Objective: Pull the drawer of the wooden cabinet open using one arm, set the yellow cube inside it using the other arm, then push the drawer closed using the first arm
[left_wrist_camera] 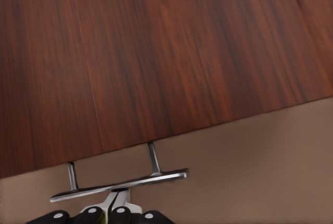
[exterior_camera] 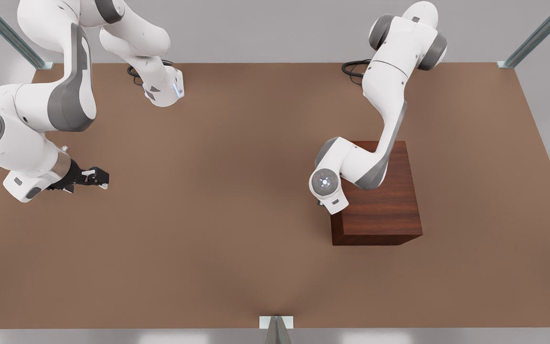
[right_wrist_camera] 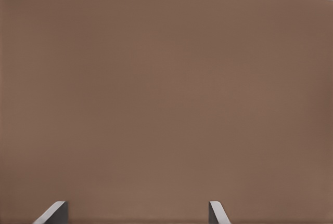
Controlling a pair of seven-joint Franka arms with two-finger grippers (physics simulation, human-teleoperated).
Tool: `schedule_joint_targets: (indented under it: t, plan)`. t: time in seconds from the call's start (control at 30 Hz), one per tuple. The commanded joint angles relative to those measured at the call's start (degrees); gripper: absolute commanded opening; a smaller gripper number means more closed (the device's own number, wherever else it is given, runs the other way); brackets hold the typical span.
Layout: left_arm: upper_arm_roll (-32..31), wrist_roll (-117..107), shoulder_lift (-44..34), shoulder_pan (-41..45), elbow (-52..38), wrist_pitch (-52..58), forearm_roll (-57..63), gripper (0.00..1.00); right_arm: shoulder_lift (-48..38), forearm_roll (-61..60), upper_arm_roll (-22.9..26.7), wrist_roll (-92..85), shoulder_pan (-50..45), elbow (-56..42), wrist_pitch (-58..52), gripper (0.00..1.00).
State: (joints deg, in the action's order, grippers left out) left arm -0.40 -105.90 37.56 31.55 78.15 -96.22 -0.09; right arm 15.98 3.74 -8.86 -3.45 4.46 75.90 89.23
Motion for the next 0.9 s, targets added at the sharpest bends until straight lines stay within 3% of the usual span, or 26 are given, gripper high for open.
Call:
schedule_joint_targets:
  t: [0.0, 0.03, 0.07, 0.1, 0.13, 0.23, 0.33, 0.43, 0.53, 0.87]
  plan:
    - [0.1, 5.4, 0.0, -0.1, 0.0, 0.7, 0.0, 0.21, -0.1, 0.0, 0.0, -1.1, -0.1, -0.1, 0.0, 1.0]
    - [0.1, 5.3, 0.0, -0.1, 0.0, 0.7, 0.0, 0.21, -0.1, 0.0, 0.0, -1.1, 0.0, -0.1, 0.0, 1.0]
    - [0.1, 4.9, 0.0, 0.1, -0.5, -0.3, -0.6, 0.38, -0.1, 0.0, 0.0, -1.2, 0.0, 0.0, 0.0, 1.0]
    - [0.1, 4.4, -0.1, 0.2, -1.6, -0.9, -2.2, 0.97, -0.1, 0.0, 0.0, -1.2, 0.0, -0.1, 0.0, 1.0]
    - [0.0, 2.6, -0.1, 0.1, -5.5, -1.0, -5.8, 1.0, -0.1, 0.0, 0.1, -1.5, 0.0, -0.1, 0.0, 1.0]
    - [-0.2, 12.0, -7.4, -7.8, -8.7, -0.3, -11.5, 1.0, 0.0, 0.0, 0.1, -1.6, 0.0, -0.1, 0.0, 1.0]
    - [0.2, 71.2, -12.6, -17.7, -8.7, 8.9, -6.2, 1.0, -0.1, 0.0, 0.2, -1.6, 0.0, 0.0, 0.0, 1.0]
    - [1.3, 101.9, -20.1, -22.3, -8.7, 14.6, -1.9, 1.0, 0.0, 0.0, 0.2, -1.6, 0.0, -0.1, 0.1, 1.0]
    - [-3.1, 104.7, -25.1, -26.7, -8.1, 15.4, -0.2, 1.0, 0.0, 0.0, 0.2, -1.5, 0.0, -0.1, 0.1, 1.0]
    - [-3.3, 109.1, -20.1, -25.7, -8.7, 10.7, 0.4, 1.0, 0.1, 0.0, 0.3, -1.5, 0.1, -0.1, 0.0, 1.0]
